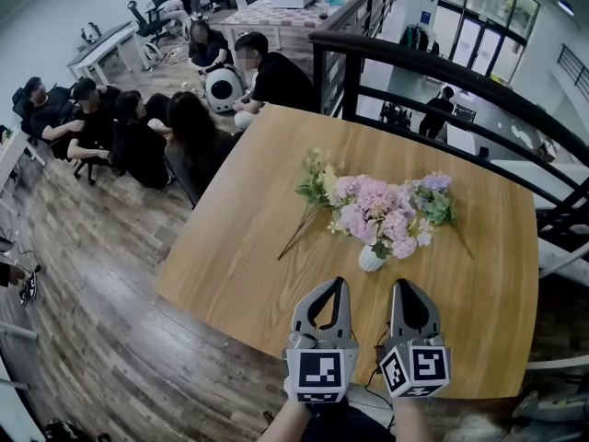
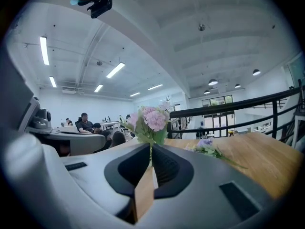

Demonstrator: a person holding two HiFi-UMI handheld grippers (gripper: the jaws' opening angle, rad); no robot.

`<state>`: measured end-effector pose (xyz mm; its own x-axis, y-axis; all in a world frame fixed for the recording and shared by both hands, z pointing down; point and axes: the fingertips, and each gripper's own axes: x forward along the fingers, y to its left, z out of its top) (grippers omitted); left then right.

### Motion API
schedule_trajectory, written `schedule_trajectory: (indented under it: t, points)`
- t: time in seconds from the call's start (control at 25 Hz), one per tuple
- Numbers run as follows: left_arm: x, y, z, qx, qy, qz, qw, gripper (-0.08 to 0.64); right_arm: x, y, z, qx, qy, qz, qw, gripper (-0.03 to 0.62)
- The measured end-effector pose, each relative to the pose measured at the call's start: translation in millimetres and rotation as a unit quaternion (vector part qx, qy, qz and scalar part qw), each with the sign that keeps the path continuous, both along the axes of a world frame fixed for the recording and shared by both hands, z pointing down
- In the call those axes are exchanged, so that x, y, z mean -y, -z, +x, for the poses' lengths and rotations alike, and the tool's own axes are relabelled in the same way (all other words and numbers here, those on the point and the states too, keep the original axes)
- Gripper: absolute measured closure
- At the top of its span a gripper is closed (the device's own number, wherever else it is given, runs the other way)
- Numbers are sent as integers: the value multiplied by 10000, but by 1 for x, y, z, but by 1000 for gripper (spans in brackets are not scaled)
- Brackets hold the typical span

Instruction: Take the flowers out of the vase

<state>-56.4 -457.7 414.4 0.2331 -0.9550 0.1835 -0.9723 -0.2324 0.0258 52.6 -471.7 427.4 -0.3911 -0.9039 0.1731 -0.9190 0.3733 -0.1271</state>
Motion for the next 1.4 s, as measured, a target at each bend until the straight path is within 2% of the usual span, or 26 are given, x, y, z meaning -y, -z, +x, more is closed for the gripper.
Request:
schedule_trajectory:
  t: [0.36, 0.6, 0.72, 0.84, 0.96, 1.24, 1.4]
  points:
    - [22, -16, -17, -74, -43, -165, 9998, 526, 26, -22, -12, -202, -81, -202, 9996, 565]
    - [33, -21, -28, -128, -51, -205, 9997, 526, 37, -33, -15, -333, -80, -315, 9989, 523]
    - [34, -28, -30, -218, -30, -421, 9989, 526, 43, -38, -16, -367, -50, -325, 9988, 522]
    - [35, -33, -30, -203, -31, -438, 9988, 526, 49, -43, -18, -422, 30, -349, 9985, 495]
    - [34, -37, -28, -153, -43, -410, 9990, 526, 52, -46, -17, -476, 121, -346, 9982, 495]
    - [29, -49, -20, -298, 91, -795, 9963, 526, 63, -52, -20, -543, 575, -232, 9966, 471]
    - [33, -50, -15, -170, 112, -606, 9980, 526, 70, -54, -20, -588, 739, -212, 9953, 471]
